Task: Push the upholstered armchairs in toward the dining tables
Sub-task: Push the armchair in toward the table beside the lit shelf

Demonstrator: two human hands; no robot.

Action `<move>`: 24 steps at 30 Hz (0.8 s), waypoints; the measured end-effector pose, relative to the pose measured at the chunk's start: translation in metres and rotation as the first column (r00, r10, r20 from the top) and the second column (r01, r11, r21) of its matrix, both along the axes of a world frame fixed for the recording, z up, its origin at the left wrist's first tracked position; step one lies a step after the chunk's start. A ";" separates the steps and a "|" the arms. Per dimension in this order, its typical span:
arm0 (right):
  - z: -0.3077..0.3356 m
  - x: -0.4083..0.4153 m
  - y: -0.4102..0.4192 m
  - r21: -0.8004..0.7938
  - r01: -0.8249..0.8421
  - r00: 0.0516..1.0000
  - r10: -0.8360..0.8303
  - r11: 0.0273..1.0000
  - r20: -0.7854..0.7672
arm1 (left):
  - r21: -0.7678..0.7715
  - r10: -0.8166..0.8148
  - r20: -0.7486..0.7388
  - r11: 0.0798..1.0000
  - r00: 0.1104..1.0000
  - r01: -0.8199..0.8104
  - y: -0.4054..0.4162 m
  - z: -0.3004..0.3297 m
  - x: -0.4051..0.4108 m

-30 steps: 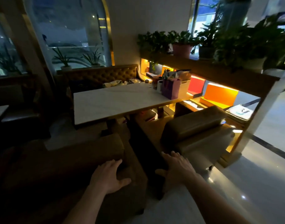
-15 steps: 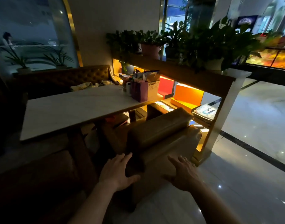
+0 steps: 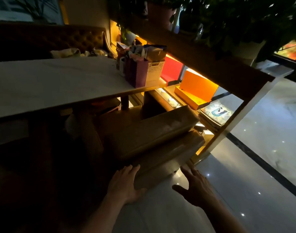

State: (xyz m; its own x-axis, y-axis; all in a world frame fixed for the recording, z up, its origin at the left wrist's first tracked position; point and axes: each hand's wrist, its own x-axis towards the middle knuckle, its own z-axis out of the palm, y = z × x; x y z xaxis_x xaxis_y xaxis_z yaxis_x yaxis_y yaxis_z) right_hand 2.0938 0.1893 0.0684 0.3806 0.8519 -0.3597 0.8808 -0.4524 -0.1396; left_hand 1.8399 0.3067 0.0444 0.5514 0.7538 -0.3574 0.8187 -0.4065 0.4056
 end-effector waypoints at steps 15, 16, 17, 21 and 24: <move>-0.087 0.131 0.146 -0.042 -0.283 0.957 0.279 0.958 -0.084 | 0.074 0.377 -0.160 0.926 0.912 -0.370 0.036 -0.090 0.107; -0.096 0.140 0.155 -0.030 -0.307 0.950 0.304 0.951 -0.078 | 0.096 0.407 -0.172 0.913 0.897 -0.396 0.037 -0.094 0.113; -0.105 0.148 0.164 -0.017 -0.330 0.942 0.328 0.944 -0.068 | 0.123 0.440 -0.173 0.897 0.881 -0.424 0.038 -0.100 0.119; -0.140 0.175 0.187 -0.002 -0.388 0.921 0.388 0.922 -0.038 | 0.267 0.544 -0.133 0.825 0.828 -0.499 0.034 -0.129 0.140; -0.161 0.180 0.191 0.021 -0.412 0.910 0.412 0.911 -0.040 | 0.305 0.604 -0.156 0.782 0.781 -0.543 0.025 -0.146 0.149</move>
State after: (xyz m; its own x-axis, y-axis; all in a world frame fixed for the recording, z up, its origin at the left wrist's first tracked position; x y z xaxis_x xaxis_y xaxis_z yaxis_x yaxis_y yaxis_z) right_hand 2.2736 0.3804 -0.0929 -0.0203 0.9340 -0.3568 0.9818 -0.0488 -0.1837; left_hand 1.9894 0.3319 -0.1020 -0.0884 0.9775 -0.1915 0.9850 0.1144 0.1290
